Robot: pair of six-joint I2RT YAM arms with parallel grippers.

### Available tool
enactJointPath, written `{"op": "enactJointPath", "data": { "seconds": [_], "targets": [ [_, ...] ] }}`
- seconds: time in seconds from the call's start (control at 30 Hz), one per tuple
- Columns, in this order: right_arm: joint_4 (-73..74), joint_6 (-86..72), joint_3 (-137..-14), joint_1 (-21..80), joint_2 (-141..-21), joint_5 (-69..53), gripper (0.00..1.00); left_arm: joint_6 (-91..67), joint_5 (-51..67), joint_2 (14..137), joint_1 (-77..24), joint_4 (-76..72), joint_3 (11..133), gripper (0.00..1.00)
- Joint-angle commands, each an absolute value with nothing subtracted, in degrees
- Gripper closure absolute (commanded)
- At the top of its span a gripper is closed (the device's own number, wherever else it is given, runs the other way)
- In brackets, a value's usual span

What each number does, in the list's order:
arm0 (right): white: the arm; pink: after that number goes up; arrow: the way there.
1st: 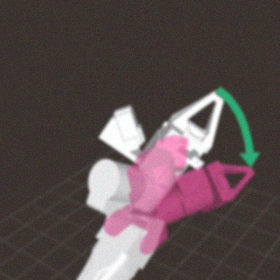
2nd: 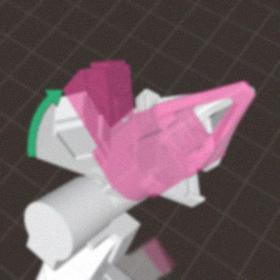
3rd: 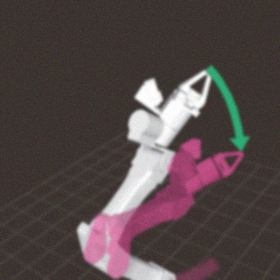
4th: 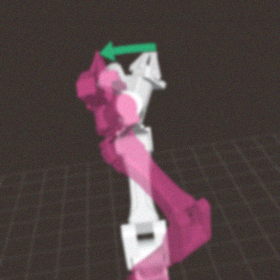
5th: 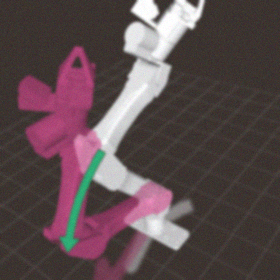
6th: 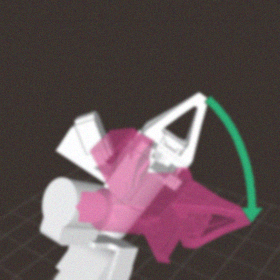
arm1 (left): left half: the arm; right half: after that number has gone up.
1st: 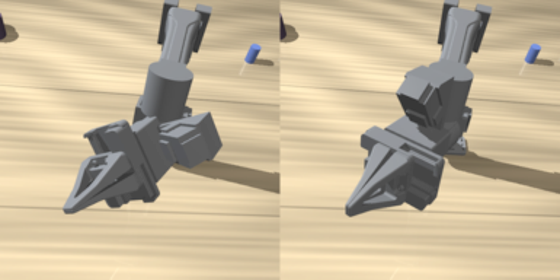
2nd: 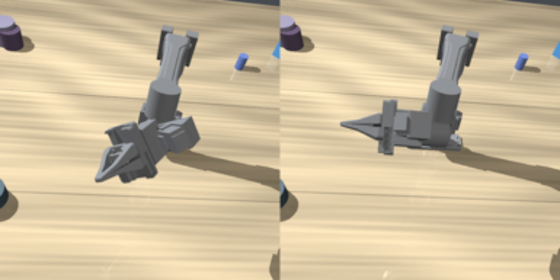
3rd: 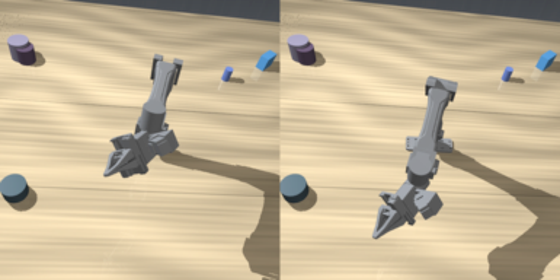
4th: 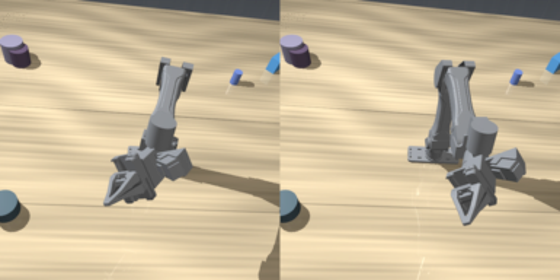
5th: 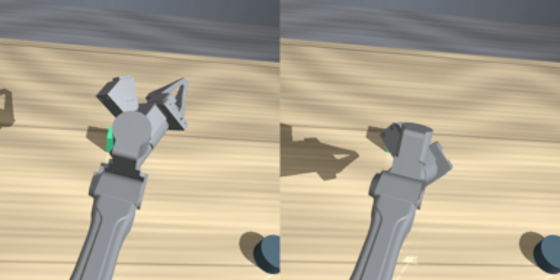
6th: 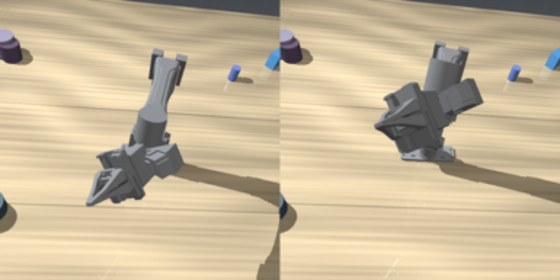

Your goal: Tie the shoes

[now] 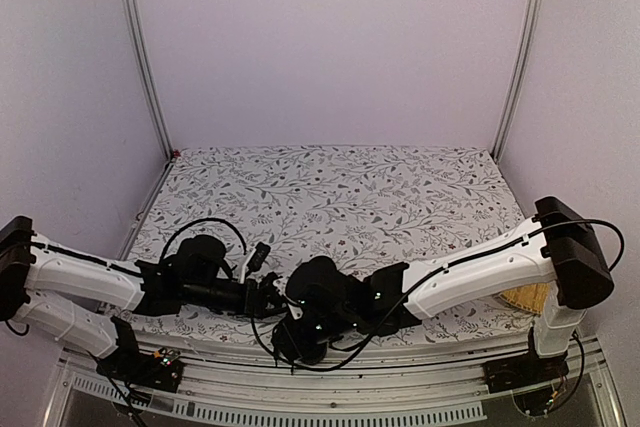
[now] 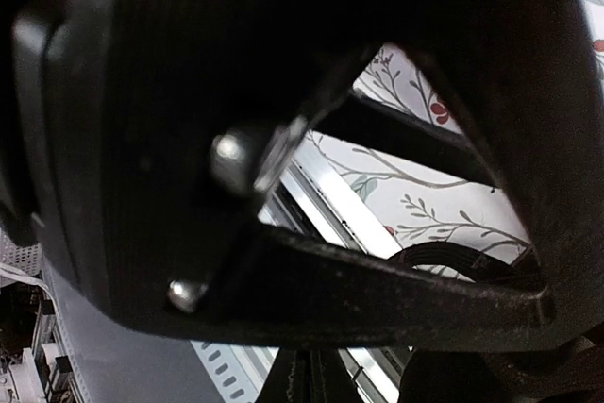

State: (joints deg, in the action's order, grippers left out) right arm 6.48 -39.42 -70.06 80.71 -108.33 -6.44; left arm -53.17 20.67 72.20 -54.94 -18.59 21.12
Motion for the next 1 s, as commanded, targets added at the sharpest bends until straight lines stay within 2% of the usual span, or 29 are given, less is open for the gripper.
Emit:
{"op": "enactJointPath", "data": {
  "seconds": [0.0, 0.17, 0.27, 0.3, 0.4, 0.5, 0.7, 0.97],
  "targets": [
    [7.4, -40.7, -71.2, 81.1, -109.7, -6.6, 0.98, -53.3, 21.4, 70.6, -54.8, -18.4, 21.4, 0.45],
    [7.1, -40.9, -71.0, 81.1, -109.6, -6.4, 0.98, -54.9, 25.0, 73.0, -55.1, -24.2, 20.2, 0.41],
    [7.0, -41.1, -70.7, 81.0, -109.4, -6.4, 0.98, -55.0, 26.1, 74.8, -55.2, -25.9, 20.6, 0.48],
    [7.0, -41.2, -70.5, 81.1, -109.3, -6.4, 0.98, -55.1, 26.4, 75.3, -55.2, -26.6, 20.7, 0.54],
    [6.8, -41.5, -69.8, 81.1, -108.2, -6.1, 0.98, -55.4, 26.6, 75.8, -55.2, -28.2, 20.7, 0.83],
    [6.5, -42.2, -66.5, 81.1, -106.3, -6.6, 0.98, -55.6, 25.1, 74.4, -55.0, -28.1, 20.4, 1.0],
    [4.8, -45.2, -59.1, 81.1, -100.6, -7.8, 0.98, -55.3, 23.6, 72.4, -54.9, -27.4, 20.4, 1.0],
    [3.4, -47.1, -55.7, 81.1, -97.7, -9.2, 0.98, -54.7, 23.3, 71.9, -54.5, -26.1, 20.2, 1.0]
  ]
}}
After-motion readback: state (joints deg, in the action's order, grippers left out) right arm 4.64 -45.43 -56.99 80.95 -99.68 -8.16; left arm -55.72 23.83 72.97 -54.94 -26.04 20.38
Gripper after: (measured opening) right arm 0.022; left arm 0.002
